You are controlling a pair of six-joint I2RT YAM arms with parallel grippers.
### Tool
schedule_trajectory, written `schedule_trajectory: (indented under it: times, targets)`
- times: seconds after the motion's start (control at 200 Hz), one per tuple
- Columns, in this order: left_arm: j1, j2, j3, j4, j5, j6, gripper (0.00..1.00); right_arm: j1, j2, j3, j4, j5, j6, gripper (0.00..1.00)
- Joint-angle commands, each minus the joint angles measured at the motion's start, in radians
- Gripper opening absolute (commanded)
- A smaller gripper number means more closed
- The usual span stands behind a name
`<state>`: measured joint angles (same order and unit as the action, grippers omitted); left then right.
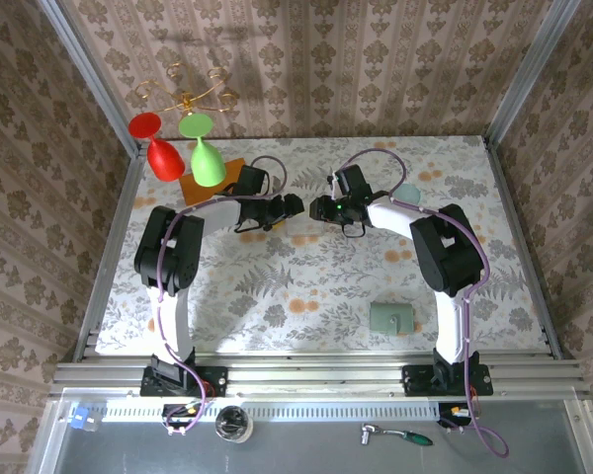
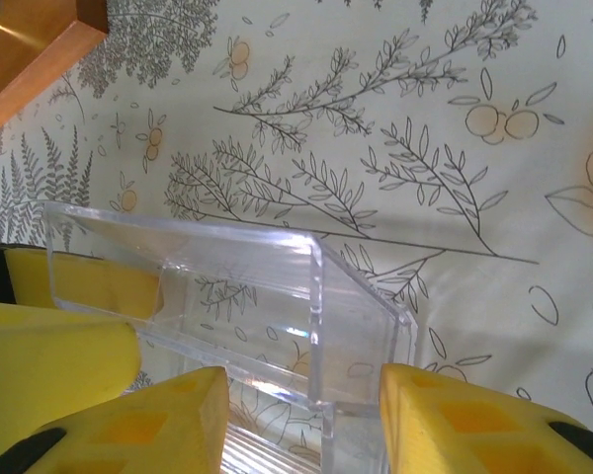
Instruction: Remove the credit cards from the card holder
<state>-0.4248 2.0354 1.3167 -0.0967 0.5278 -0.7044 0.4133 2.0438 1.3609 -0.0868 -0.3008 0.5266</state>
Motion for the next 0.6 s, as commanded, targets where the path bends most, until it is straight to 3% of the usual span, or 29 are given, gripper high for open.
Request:
schedule_trajectory:
  times: [0.0, 0.325, 0.595]
  targets:
    - [0.007, -0.048, -0.033, -0.008, 0.007, -0.007, 0.78, 0.004, -0.069, 0.026, -0.046, -0.01, -0.022, 0.47]
    - [0.02, -0.123, -0.085, 0.001, -0.002, 0.005, 0.8, 0.005, -0.209, -0.046, -0.121, 0.024, -0.041, 0.51]
    - [0.019, -0.211, -0.182, 0.043, -0.02, -0.005, 0.8, 0.004, -0.4, -0.242, -0.197, 0.061, -0.039, 0.53]
